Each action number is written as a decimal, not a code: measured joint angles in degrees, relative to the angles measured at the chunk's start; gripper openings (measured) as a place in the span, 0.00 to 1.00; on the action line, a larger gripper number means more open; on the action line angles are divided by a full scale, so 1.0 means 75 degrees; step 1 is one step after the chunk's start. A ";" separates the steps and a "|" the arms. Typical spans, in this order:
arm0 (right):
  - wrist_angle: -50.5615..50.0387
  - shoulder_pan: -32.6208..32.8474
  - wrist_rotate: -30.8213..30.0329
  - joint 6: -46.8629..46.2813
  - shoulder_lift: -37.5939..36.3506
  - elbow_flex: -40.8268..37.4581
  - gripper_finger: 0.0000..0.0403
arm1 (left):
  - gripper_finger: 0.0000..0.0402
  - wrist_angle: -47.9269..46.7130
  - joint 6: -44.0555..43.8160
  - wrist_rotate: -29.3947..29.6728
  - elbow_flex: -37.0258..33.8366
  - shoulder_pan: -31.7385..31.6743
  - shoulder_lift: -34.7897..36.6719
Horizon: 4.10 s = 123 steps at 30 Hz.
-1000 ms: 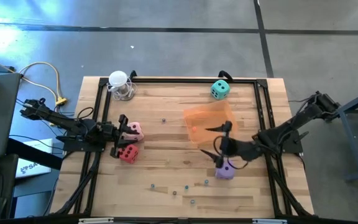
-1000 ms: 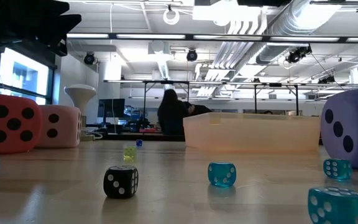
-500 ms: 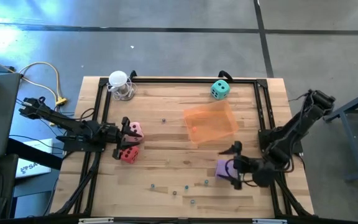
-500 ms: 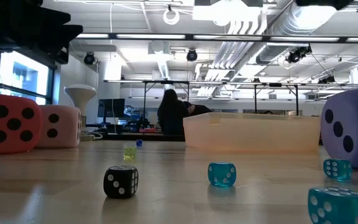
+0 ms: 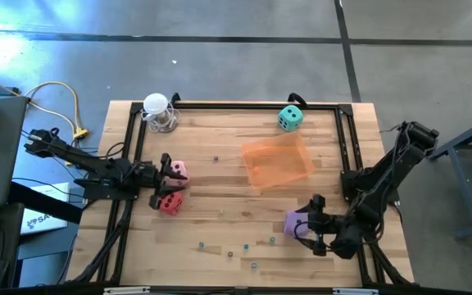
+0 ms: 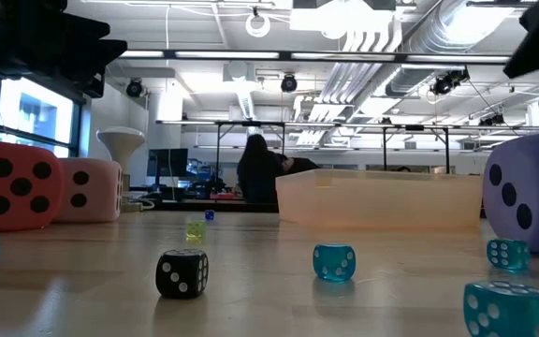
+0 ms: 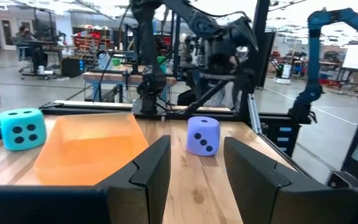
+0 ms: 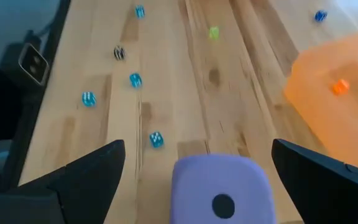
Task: Pick & Place Dice
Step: Put the large violet dice into the orange bin
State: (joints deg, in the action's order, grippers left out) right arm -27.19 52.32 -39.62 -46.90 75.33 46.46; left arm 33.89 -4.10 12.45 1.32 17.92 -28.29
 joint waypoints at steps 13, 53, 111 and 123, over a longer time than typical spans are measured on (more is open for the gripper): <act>-0.0344 0.0016 0.0117 -0.0855 0.0860 -0.0003 0.98 | 0.36 -0.0003 -0.0078 0.0021 0.0000 -0.0237 0.0000; -0.1199 -0.0404 0.1370 -0.2627 0.1014 0.0006 0.98 | 0.36 -0.0004 0.0029 -0.0084 0.0002 -0.0237 0.0000; 0.1754 -0.4138 -0.2282 0.1615 0.1020 -0.0003 0.98 | 0.36 -0.0009 -0.0029 0.0227 0.0000 -0.0240 0.0002; 0.1977 -0.5462 -0.1033 0.1089 0.1017 -0.0003 0.98 | 0.36 -0.0051 0.0414 0.0230 0.0000 -0.0237 0.0000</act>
State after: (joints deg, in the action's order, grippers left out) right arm -12.37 11.36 -47.37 -38.74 82.96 46.44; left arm 33.51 -1.00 14.17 1.32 16.14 -28.29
